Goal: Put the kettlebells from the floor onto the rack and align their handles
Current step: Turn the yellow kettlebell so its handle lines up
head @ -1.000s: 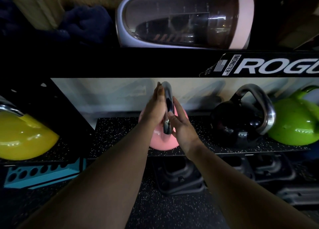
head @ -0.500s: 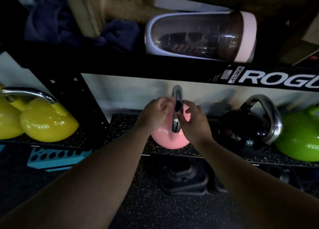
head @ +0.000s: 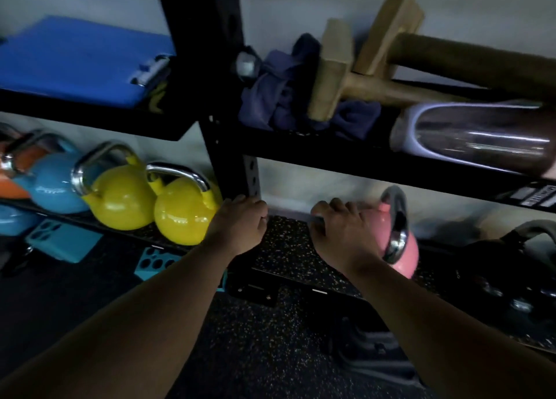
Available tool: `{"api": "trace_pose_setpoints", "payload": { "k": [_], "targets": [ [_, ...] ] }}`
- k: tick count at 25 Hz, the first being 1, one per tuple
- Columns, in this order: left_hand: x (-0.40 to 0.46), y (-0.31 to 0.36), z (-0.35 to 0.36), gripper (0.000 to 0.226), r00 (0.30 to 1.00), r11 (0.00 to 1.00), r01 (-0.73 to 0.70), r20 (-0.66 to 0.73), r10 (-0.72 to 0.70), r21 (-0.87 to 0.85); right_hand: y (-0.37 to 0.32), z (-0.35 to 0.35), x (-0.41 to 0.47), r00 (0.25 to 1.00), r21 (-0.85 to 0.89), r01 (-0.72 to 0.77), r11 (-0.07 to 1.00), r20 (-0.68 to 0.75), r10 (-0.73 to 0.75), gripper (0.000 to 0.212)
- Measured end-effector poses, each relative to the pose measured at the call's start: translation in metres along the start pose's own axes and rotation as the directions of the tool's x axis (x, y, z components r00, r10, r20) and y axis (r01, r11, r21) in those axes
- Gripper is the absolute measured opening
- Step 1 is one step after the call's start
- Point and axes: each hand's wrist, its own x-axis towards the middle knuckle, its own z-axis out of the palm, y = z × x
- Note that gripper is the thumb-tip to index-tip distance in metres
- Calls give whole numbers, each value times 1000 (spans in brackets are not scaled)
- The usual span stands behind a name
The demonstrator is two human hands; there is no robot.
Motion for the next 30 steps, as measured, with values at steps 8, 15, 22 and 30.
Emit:
{"api": "trace_pose_setpoints", "payload": {
  "k": [8, 15, 22, 30],
  "targets": [
    [-53, -174, -8, 38, 991, 989, 135, -4, -136, -61, -176, 72, 59, 999, 119, 13, 993, 39, -18, 28],
    [-27, -249, -1, 45, 975, 966, 189, -87, -207, -178, -248, 113, 127, 999, 158, -32, 987, 0, 33, 30],
    [10, -279, 22, 42, 950, 921, 249, -107, -292, -299, -259, 157, 183, 988, 35, -156, 987, 7, 156, 43],
    [10, -270, 54, 80, 833, 532, 379, 29, -552, -757, -256, 176, 183, 967, 231, -253, 939, 49, 249, 54]
  ]
}}
